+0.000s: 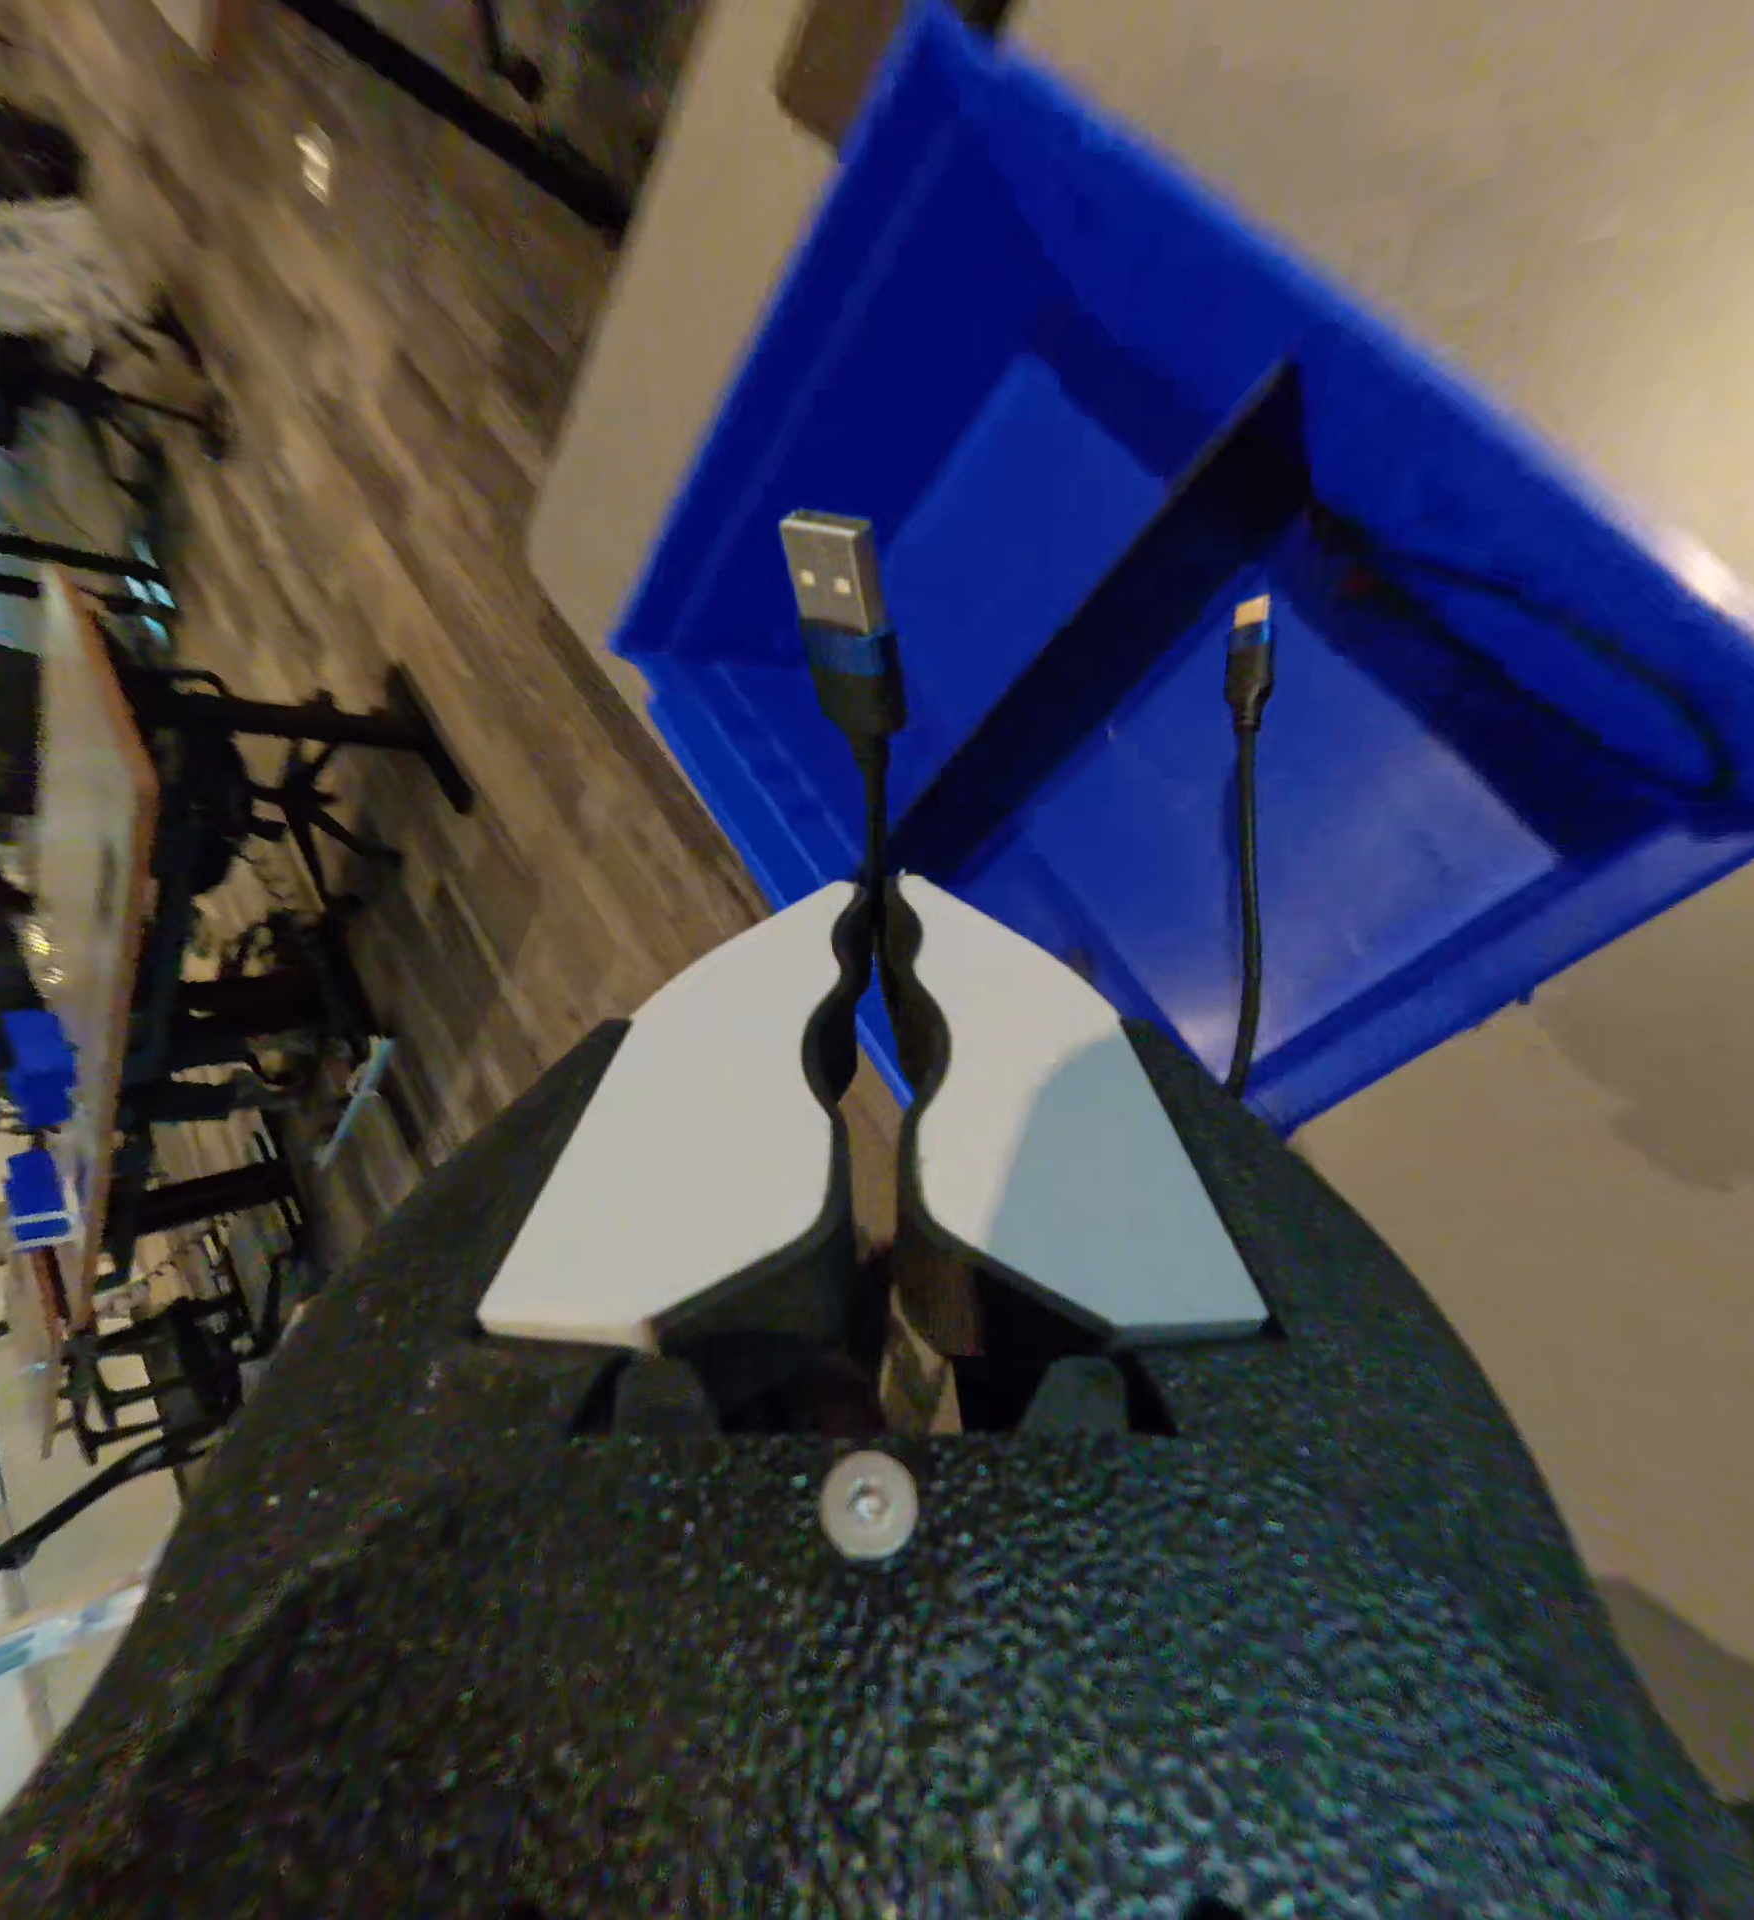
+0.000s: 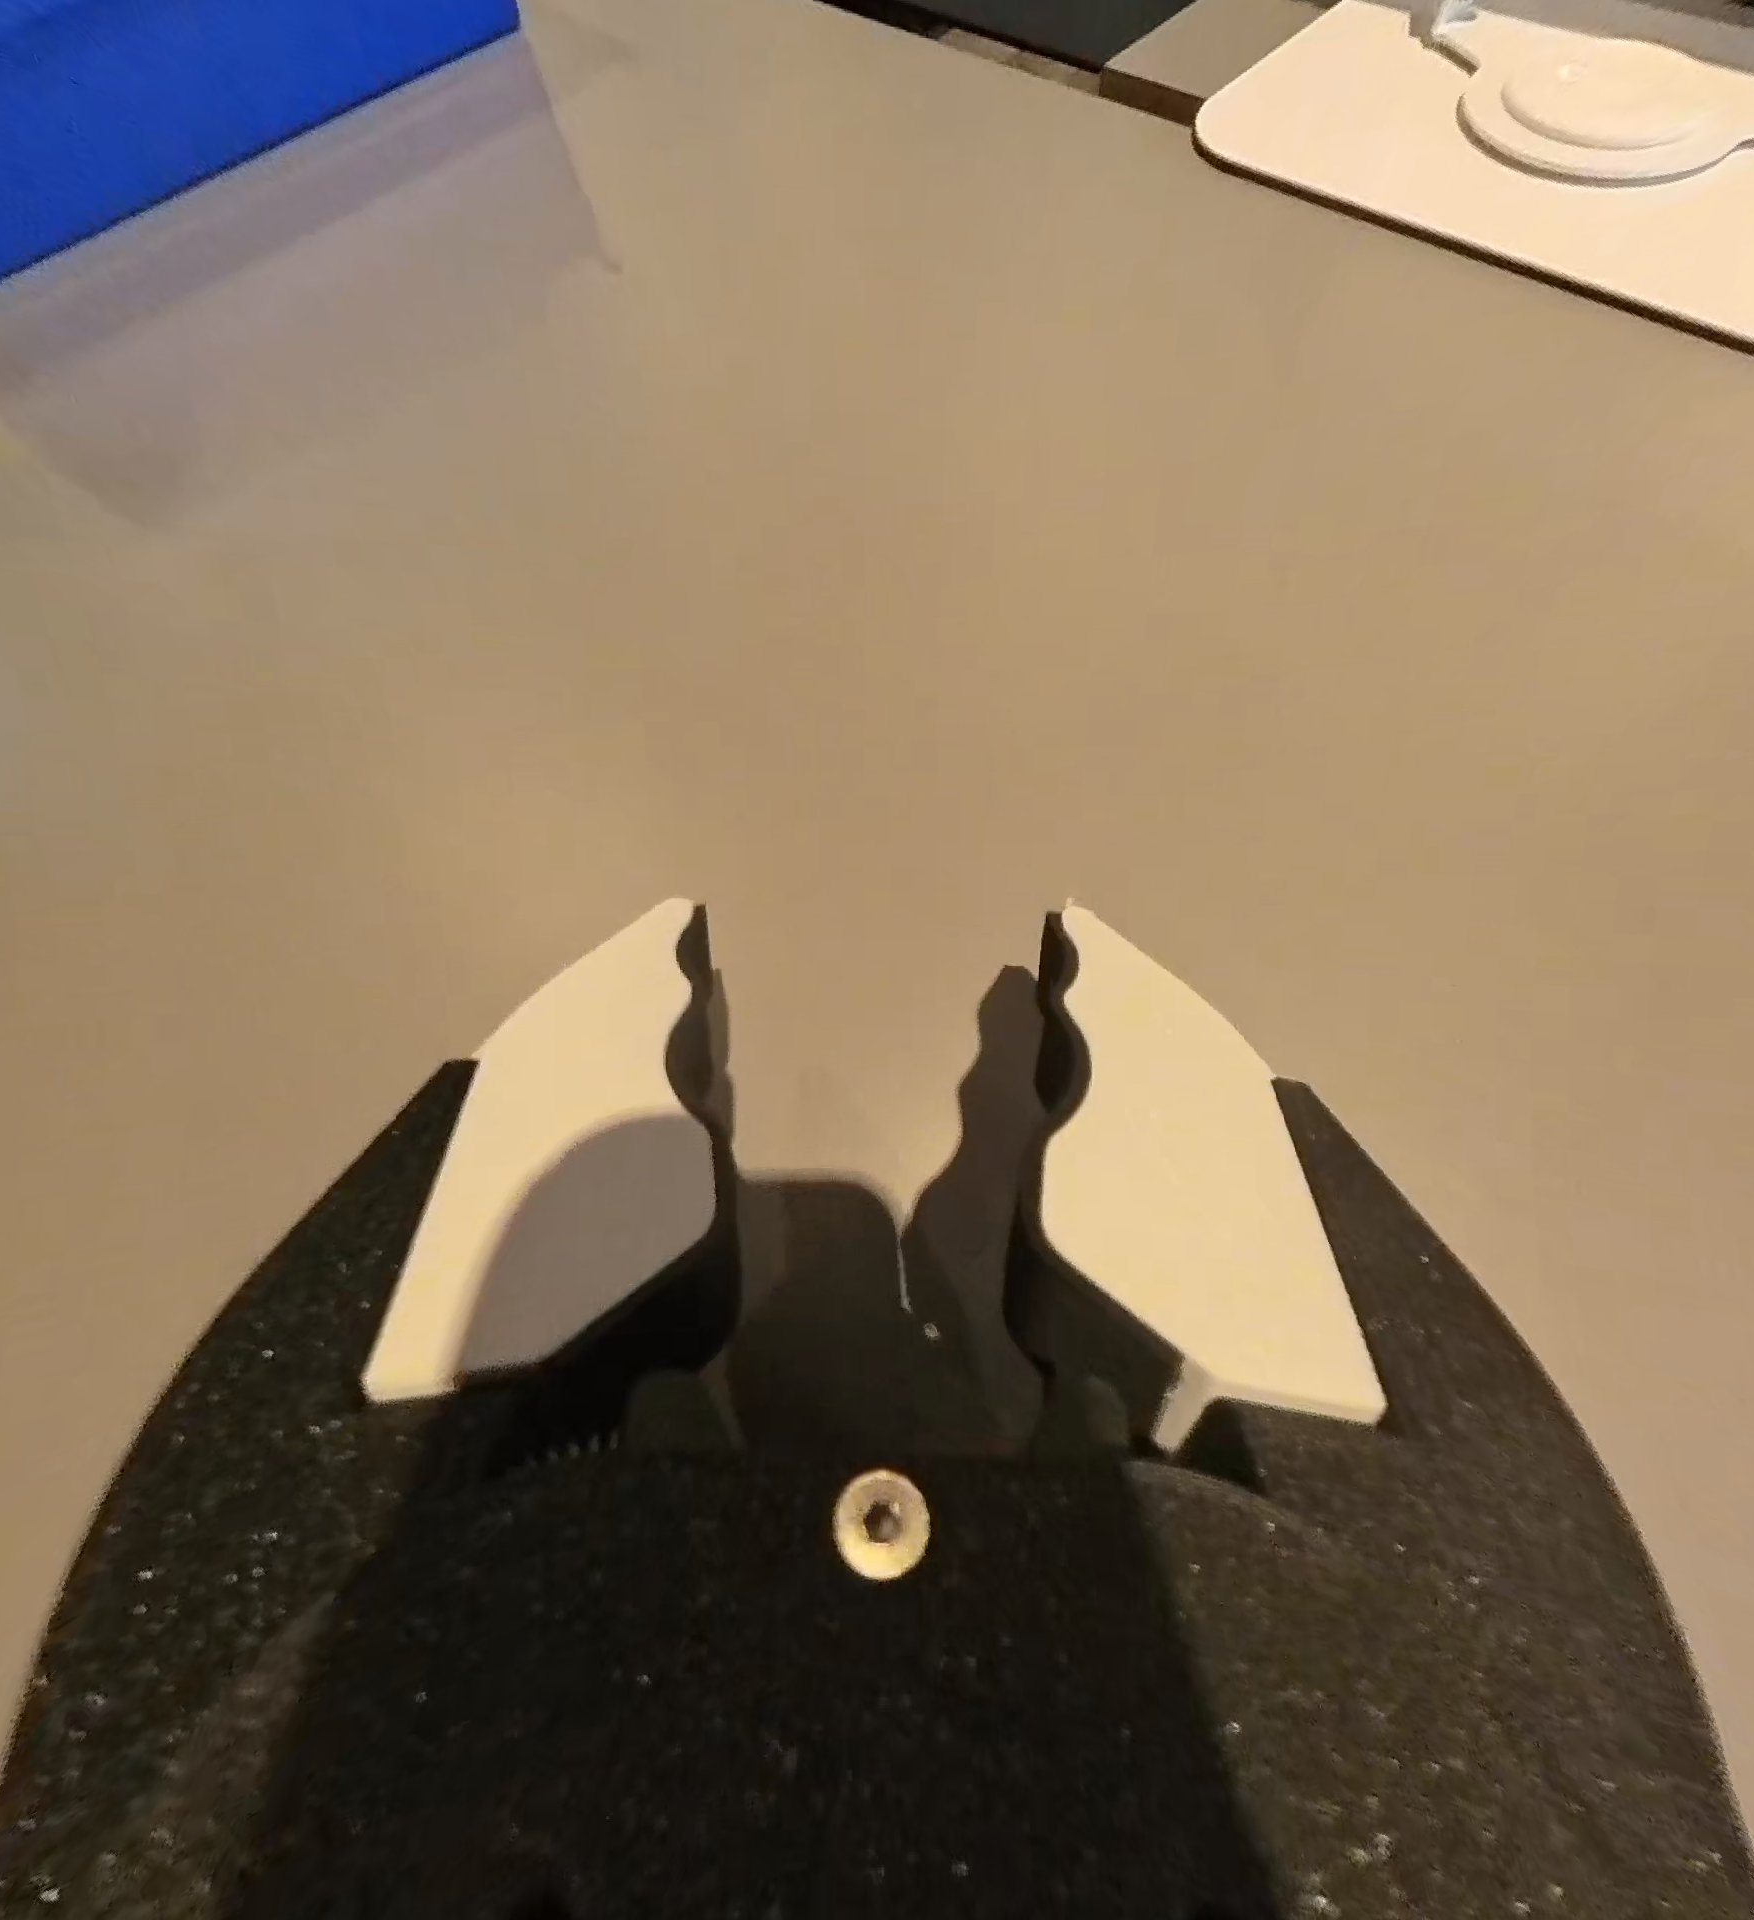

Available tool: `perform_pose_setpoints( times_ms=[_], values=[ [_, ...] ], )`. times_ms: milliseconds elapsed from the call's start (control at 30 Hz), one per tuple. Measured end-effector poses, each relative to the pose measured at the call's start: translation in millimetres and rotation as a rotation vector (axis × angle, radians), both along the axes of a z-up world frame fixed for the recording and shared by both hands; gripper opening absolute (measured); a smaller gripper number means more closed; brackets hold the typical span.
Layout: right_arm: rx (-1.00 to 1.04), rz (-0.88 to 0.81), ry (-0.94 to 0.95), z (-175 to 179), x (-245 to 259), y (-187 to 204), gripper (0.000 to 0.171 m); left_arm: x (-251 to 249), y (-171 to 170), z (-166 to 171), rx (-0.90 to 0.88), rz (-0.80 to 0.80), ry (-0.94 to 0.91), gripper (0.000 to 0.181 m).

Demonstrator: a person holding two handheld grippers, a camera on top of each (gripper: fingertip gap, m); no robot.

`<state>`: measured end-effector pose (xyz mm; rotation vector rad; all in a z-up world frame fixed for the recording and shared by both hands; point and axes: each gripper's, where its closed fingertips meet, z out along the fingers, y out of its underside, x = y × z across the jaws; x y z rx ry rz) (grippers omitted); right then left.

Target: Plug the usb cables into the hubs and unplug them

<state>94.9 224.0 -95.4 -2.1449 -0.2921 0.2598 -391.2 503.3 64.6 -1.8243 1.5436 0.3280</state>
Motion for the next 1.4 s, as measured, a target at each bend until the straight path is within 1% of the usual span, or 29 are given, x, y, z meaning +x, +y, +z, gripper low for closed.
perform_pose_setpoints(
  times_ms=[33,133,200,267,333,400,467,567,667,733,833,933,1033,1167,1233,1333,1400],
  values=[
    [-0.003,0.001,-0.003,-0.6,-0.3,0.2,0.061,10.1,-3.5,15.8,0.035,-0.016,-0.033,0.002],
    [-0.004,-0.001,-0.007,-1.0,-0.3,0.2,0.061,52.5,-21.3,61.4,0.105,-0.103,-0.152,0.002],
    [0.004,-0.001,-0.001,0.2,-0.3,-0.3,0.061,91.8,-39.5,83.6,0.105,-0.194,-0.245,0.002],
    [0.021,-0.004,0.01,2.8,0.0,-0.8,0.06,135.9,-61.1,91.9,0.065,-0.295,-0.308,0.002],
    [0.044,-0.004,0.029,6.4,0.3,-2.0,0.06,183.6,-85.3,87.5,-0.015,-0.396,-0.365,0.002],
    [0.077,-0.006,0.054,11.4,1.1,-3.5,0.059,229.1,-108.1,71.7,-0.116,-0.472,-0.398,0.002],
    [0.11,-0.01,0.086,16.9,2.7,-5.9,0.059,269.6,-125.5,49.1,-0.207,-0.508,-0.412,0.002],
    [0.171,-0.04,0.144,27.1,9.3,-12.1,0.058,320.3,-150.1,2.4,-0.372,-0.527,-0.391,0.002],
    [0.21,-0.057,0.211,34.5,15.8,-22.7,0.058,357.3,-177.4,-54.9,-0.535,-0.532,-0.31,0.002],
    [0.241,-0.065,0.232,39.2,19.7,-29.3,0.058,373.4,-196.6,-89.8,-0.627,-0.53,-0.236,0.002],
    [0.277,-0.054,0.226,43.8,21.9,-36.8,0.058,390.7,-214.1,-122.0,-0.655,-0.543,-0.126,0.002],
    [0.296,-0.031,0.244,46.8,20.7,-40.0,0.057,407.3,-223.8,-137.8,-0.673,-0.535,-0.067,0.002],
    [0.284,-0.022,0.274,46.3,20.9,-39.8,0.057,425.3,-225.7,-155.7,-0.673,-0.497,-0.03,0.003],
    [0.247,-0.007,0.304,43.2,20.6,-39.9,0.058,450.2,-228.1,-174.2,-0.692,-0.434,-0.058,0.003],
    [0.225,0.012,0.29,40.5,18.6,-41.5,0.059,462.5,-223.6,-175.2,-0.672,-0.403,-0.098,0.003],
    [0.187,0.054,0.242,34.8,14.1,-44.5,0.061,482.3,-215.9,-164.0,-0.657,-0.375,-0.233,0.004],
    [0.152,0.094,0.178,28.8,10.5,-45.3,0.063,492.3,-208.1,-152.1,-0.647,-0.353,-0.354,0.015]
  ],
)
